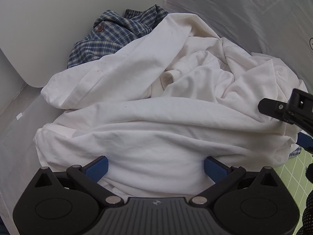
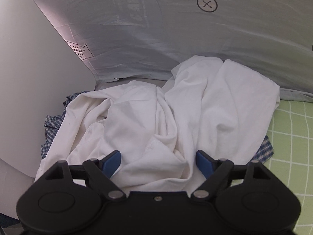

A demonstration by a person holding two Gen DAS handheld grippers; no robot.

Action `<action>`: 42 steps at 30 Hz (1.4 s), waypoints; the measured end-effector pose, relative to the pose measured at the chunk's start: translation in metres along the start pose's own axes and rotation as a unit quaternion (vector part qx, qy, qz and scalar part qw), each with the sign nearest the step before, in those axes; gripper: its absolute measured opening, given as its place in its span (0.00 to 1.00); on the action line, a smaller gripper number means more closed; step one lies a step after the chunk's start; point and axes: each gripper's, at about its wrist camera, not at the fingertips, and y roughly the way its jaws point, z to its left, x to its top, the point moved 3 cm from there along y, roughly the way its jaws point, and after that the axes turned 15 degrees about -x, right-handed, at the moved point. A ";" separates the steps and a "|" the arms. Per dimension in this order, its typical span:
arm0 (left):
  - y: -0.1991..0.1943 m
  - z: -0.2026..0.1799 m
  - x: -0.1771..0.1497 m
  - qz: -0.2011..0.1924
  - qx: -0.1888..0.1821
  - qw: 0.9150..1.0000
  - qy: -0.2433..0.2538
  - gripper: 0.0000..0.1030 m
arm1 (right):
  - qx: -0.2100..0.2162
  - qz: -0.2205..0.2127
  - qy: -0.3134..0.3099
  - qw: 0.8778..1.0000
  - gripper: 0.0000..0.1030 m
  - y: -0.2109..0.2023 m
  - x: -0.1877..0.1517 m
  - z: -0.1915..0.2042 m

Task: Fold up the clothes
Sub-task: 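Reach both tools into the white heap and close the right gripper on cloth, then lift the white cloth with the right gripper and pull it out across the mat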

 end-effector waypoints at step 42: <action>-0.159 -0.077 -0.244 -0.014 -0.109 0.988 0.107 1.00 | -0.188 -0.115 0.039 0.975 0.11 -0.215 -0.284 -0.214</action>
